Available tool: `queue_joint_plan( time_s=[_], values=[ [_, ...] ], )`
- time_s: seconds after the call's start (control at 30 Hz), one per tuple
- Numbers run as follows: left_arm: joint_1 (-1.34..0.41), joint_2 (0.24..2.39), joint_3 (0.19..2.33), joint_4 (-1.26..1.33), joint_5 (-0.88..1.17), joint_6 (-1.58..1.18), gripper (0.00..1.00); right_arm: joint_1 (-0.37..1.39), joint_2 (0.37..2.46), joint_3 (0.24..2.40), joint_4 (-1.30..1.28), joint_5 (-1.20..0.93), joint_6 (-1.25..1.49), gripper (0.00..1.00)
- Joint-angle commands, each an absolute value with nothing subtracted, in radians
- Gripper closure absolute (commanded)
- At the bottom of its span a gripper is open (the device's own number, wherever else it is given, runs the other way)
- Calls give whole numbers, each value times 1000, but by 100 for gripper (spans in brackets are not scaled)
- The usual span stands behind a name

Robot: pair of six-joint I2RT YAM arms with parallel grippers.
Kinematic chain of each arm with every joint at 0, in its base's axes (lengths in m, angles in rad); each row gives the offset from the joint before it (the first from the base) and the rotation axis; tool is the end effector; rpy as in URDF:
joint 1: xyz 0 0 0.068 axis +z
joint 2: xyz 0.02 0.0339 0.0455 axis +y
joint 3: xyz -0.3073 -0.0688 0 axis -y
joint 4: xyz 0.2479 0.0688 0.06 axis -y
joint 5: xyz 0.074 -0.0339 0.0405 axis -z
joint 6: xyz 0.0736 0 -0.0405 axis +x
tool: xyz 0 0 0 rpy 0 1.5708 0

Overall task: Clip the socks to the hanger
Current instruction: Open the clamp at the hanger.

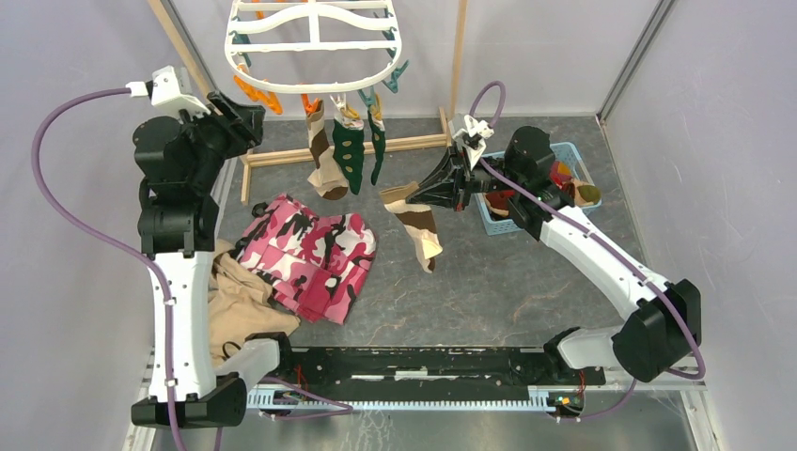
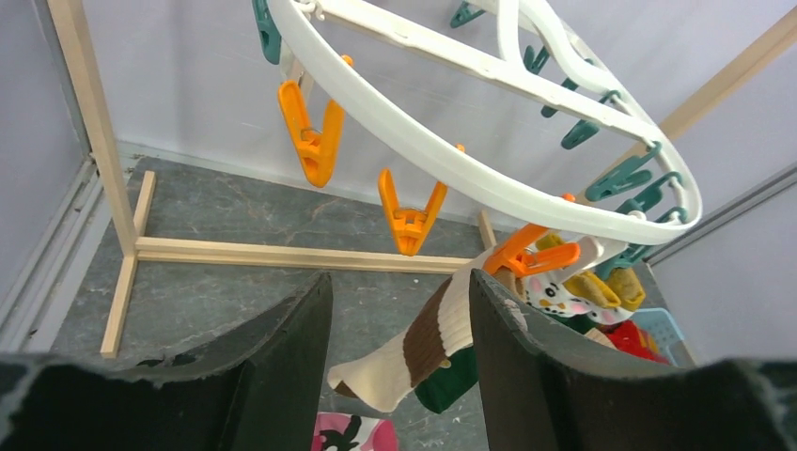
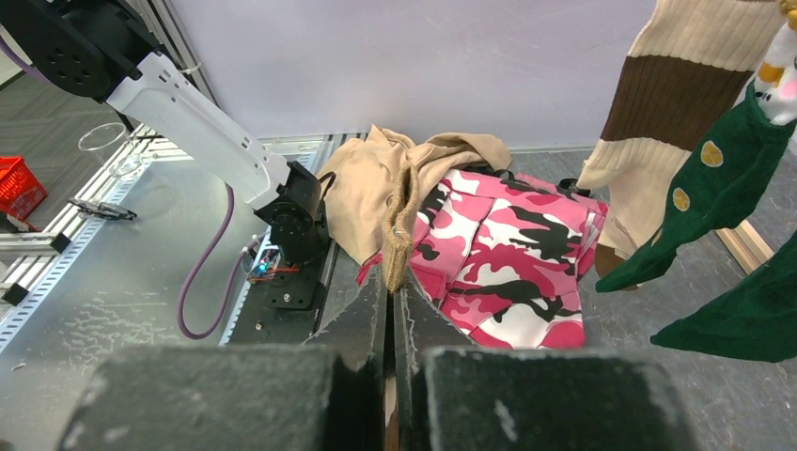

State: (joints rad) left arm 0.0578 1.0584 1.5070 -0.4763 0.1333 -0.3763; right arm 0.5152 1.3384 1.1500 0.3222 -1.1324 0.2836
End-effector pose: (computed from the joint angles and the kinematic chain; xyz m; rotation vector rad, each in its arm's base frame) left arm 0.2138 0.0026 0.5388 -0.2441 1.5909 -0.3536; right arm 0.2354 0.2099 0.4391 -1.1515 1.2501 1.4165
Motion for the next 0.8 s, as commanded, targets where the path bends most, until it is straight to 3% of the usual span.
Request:
queue_joint_plan(
  time_s=[0.0,0.23,0.77],
  values=[
    [62,1055,1487,-416,235,-398,38,518,1349,1195,384,-1153,306,100],
    [63,1133,1480,-346,318,-366,40,518,1350,1194,390,-1157,313,100],
    [62,1206,1493,-279,261,-320,41,518,1371,1206,387,-1155,318,100]
  ],
)
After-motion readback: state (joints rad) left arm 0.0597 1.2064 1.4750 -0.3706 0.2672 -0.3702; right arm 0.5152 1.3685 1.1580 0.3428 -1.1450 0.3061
